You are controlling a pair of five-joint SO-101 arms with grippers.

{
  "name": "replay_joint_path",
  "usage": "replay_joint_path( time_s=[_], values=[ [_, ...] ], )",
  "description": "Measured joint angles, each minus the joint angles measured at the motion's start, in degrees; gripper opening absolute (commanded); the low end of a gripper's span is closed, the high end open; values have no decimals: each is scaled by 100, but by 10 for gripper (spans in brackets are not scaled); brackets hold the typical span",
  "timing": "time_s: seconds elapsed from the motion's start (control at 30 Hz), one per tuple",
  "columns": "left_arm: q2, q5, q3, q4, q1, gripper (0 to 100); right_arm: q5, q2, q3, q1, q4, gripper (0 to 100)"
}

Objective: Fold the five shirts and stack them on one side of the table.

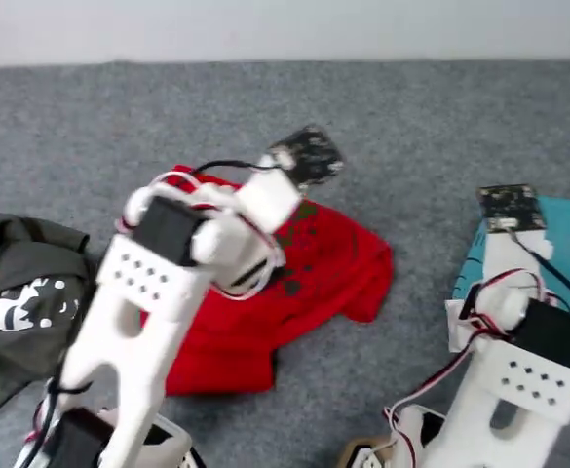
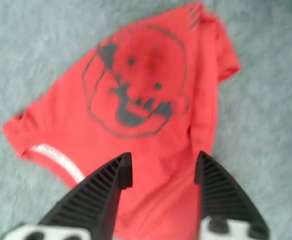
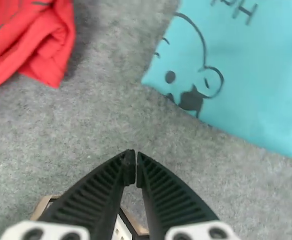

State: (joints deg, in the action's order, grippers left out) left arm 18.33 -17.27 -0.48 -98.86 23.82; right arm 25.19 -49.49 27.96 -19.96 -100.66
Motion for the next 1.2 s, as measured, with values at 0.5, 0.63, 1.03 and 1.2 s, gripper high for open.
replay_joint_path(
  time_s=[0.5, 0.63, 1.03, 1.2],
  values=[
    [3051, -2945, 4826, 158, -2286, 209, 0, 0, 264, 114, 0, 9],
    [3736, -3473, 5776, 809, -2945, 209, 0, 0, 615, 114, 0, 9],
    [3349, -3719, 6629, 1442, -3042, 209, 0, 0, 651, 114, 0, 9],
    [2760, -3701, 6629, 1688, -2927, 201, 0, 0, 651, 114, 0, 9]
  ],
)
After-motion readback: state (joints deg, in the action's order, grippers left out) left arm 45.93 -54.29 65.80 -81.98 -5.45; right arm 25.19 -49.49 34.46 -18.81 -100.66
